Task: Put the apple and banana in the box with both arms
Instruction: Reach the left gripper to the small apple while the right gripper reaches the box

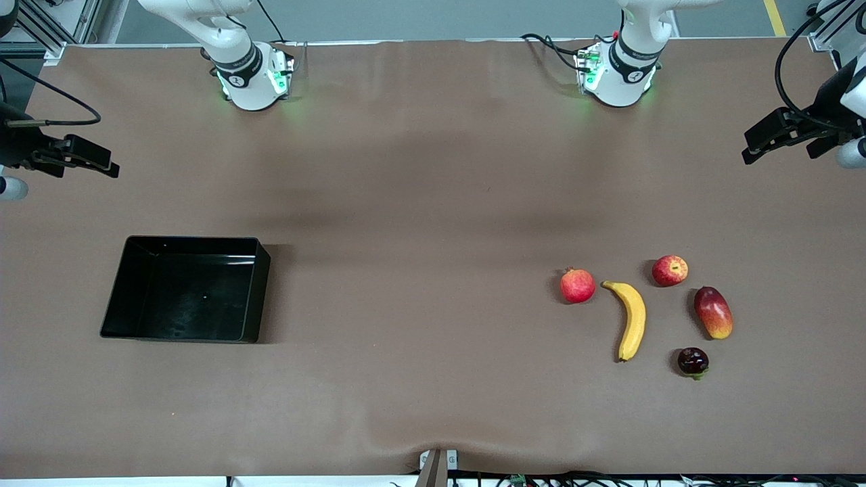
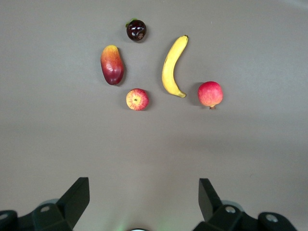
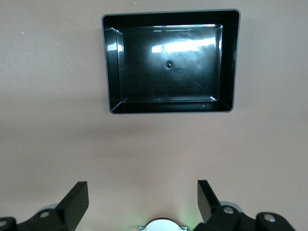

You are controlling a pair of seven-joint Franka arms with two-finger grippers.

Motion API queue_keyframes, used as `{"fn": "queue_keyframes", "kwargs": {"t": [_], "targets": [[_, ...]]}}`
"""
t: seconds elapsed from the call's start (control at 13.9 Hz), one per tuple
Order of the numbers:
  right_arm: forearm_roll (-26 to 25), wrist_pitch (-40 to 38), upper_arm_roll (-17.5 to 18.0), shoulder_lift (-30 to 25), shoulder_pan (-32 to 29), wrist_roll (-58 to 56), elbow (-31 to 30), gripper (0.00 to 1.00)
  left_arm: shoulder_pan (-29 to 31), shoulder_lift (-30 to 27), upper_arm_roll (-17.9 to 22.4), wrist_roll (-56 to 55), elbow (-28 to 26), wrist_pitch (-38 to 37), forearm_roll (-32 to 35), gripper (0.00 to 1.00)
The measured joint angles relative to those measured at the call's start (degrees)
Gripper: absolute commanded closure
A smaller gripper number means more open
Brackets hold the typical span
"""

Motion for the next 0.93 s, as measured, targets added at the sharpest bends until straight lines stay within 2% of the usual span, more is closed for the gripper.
{"fn": "queue_keyframes", "kwargs": {"t": [0.43,0.65,0.79,0.93], "targets": [[0.02,-0.35,0.02,0.00,0.00,0.00,-0.04,0.00,0.29,0.23,0.20,0.00,-0.09,-0.12,0.06,0.00],[0.02,-0.37,0.04,0.00,0.01,0.00,-0.16,0.00,0.34,2.75,0.29,-0.01,-1.74,-0.19,0.43,0.00],[0.02,-0.33,0.03,0.00,0.01,-0.01,-0.28,0.00,0.44,6.06,0.45,-0.11,-3.87,2.02,0.48,0.00],[0.02,-0.19,-0.03,0.05,0.00,-0.01,-0.57,0.00,1.13,9.37,0.62,-0.70,-7.52,8.33,0.75,0.00]]}}
